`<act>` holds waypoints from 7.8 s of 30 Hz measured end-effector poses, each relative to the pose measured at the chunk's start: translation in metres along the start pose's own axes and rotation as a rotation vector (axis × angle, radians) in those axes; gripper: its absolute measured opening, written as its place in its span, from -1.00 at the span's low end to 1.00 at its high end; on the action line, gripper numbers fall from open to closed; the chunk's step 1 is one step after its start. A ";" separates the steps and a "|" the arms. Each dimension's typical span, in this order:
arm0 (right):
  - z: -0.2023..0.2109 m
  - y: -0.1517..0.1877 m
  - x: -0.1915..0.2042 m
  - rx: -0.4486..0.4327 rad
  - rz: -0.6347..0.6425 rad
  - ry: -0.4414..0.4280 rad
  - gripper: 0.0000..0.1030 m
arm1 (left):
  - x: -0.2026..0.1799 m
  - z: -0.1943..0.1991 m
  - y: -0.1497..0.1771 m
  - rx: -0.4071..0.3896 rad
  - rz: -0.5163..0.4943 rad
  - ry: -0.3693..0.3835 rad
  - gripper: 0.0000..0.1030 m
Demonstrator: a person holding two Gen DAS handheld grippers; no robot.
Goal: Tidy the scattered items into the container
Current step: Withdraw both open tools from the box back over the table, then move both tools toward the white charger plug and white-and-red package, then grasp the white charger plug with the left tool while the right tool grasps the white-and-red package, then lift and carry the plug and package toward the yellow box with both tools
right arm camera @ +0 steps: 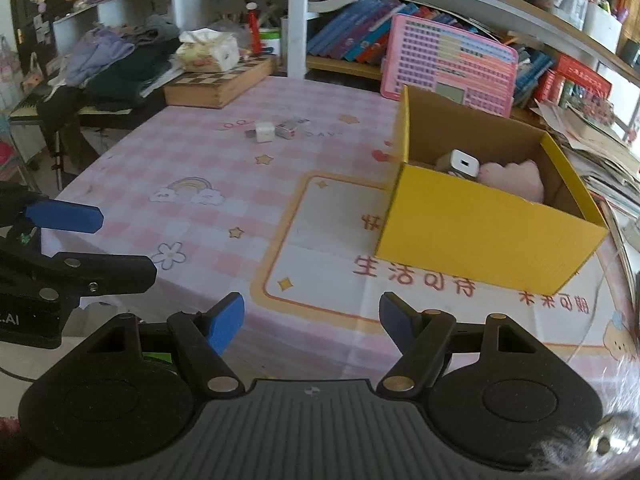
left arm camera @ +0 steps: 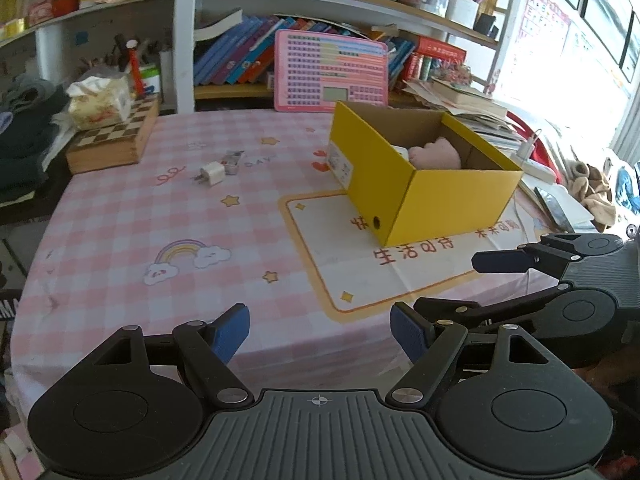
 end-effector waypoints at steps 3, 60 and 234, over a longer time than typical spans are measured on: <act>-0.003 -0.003 0.005 -0.003 0.011 -0.006 0.42 | 0.007 0.002 -0.001 -0.007 0.011 -0.011 0.55; -0.105 -0.116 -0.012 -0.067 -0.086 0.062 0.42 | 0.077 -0.062 -0.063 -0.081 -0.019 -0.107 0.54; 0.002 -0.056 0.011 -0.008 -0.182 -0.059 -0.43 | 0.005 0.021 -0.039 -0.171 -0.084 0.089 -0.31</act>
Point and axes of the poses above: each gripper's, at about its wrist camera, not at the fingertips, and z roughly against the way its jaws point, x to its left, y to its underside, the point moved 8 cm from there along -z, roughly the way its jaws point, and after that the axes turned 9 degrees about -x, right-handed, at the moved point
